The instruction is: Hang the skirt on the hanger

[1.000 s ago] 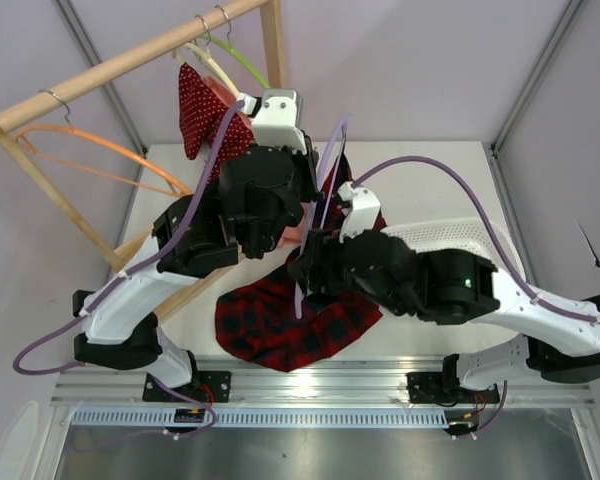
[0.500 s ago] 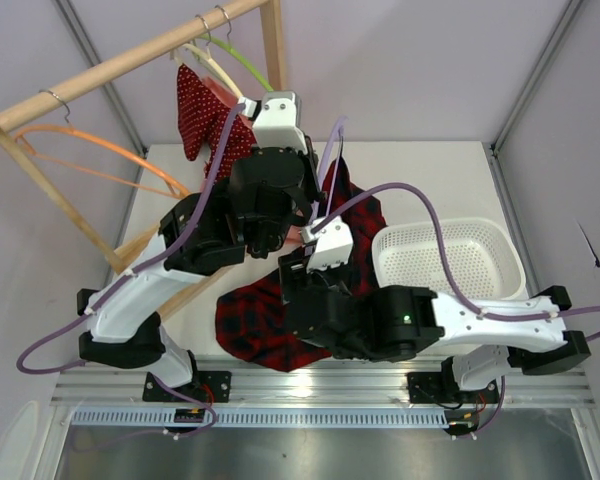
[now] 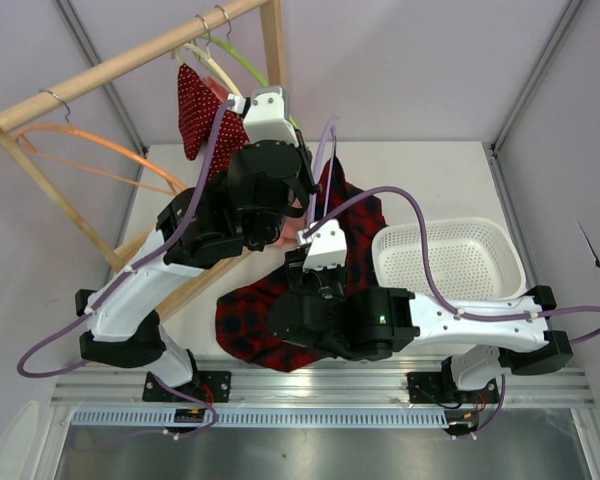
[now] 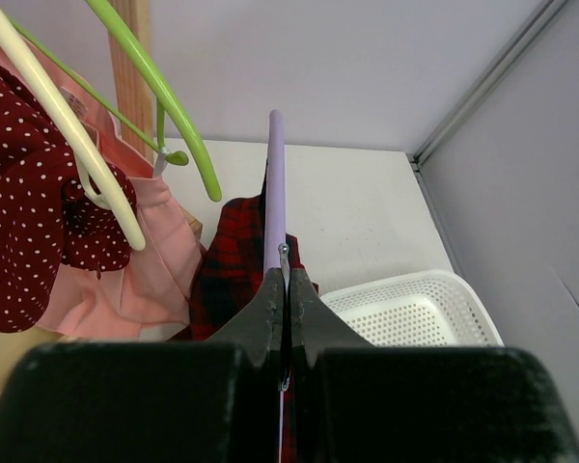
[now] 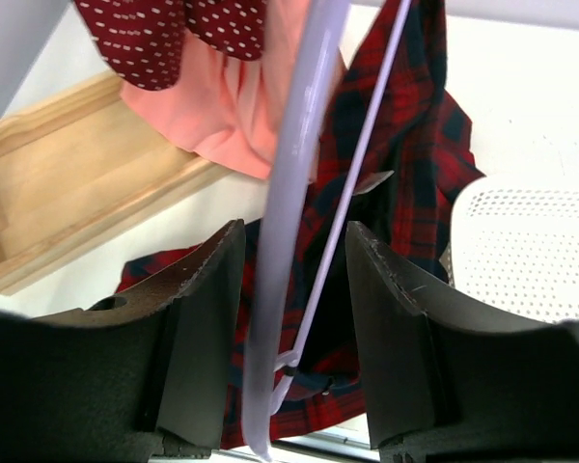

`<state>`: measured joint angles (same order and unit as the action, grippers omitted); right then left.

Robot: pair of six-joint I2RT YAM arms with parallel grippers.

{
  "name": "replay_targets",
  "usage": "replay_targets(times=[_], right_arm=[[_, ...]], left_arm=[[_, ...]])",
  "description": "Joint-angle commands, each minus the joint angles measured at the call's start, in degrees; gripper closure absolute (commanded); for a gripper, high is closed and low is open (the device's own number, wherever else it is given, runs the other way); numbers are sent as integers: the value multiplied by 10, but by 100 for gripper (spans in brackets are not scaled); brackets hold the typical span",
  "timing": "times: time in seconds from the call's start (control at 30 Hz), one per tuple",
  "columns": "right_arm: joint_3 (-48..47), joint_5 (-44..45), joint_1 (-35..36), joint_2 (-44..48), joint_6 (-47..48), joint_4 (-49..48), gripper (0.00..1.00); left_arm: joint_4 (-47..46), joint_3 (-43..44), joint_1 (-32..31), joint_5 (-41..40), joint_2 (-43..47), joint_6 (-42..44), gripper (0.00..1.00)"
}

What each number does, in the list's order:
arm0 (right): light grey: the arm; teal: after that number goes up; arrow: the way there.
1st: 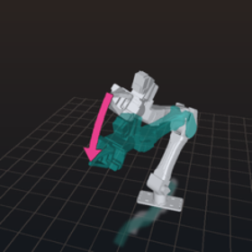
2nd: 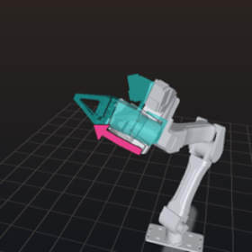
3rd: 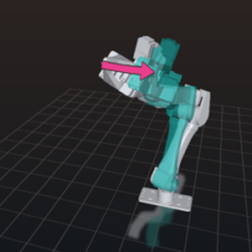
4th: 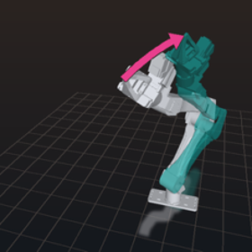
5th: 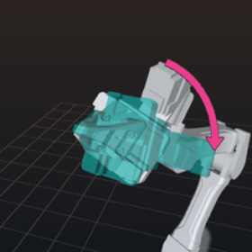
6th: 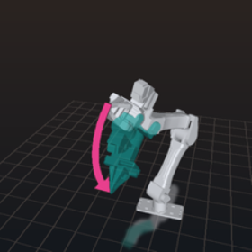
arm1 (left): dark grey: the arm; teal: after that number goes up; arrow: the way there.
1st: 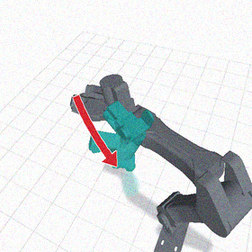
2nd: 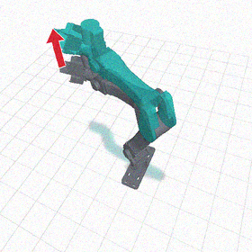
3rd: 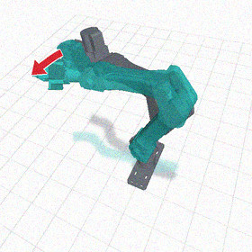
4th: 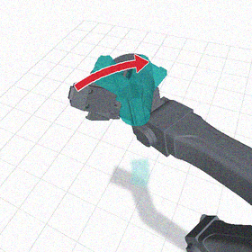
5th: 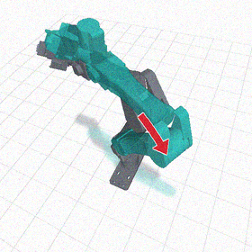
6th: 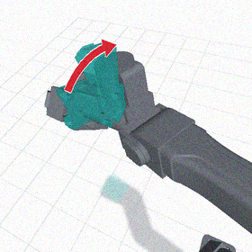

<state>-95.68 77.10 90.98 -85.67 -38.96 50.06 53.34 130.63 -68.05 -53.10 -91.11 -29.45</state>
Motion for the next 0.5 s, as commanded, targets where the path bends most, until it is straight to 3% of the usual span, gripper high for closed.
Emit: replay_targets(times=[0.0, 0.2, 0.33, 0.47], right_arm=[[1, 13, -18, -6, -79, 53, 48], [14, 8, -19, -15, -144, 97, 43], [46, 3, -18, -3, -112, 39, 45], [60, -9, -19, 3, -104, 33, 62]], left_arm=[[-39, 8, 6, 2, 23, -26, 100], [-45, 9, 12, 6, 20, -32, 100], [-47, 12, 14, 9, 15, -32, 100], [-45, 12, 17, 10, 14, -34, 100]])
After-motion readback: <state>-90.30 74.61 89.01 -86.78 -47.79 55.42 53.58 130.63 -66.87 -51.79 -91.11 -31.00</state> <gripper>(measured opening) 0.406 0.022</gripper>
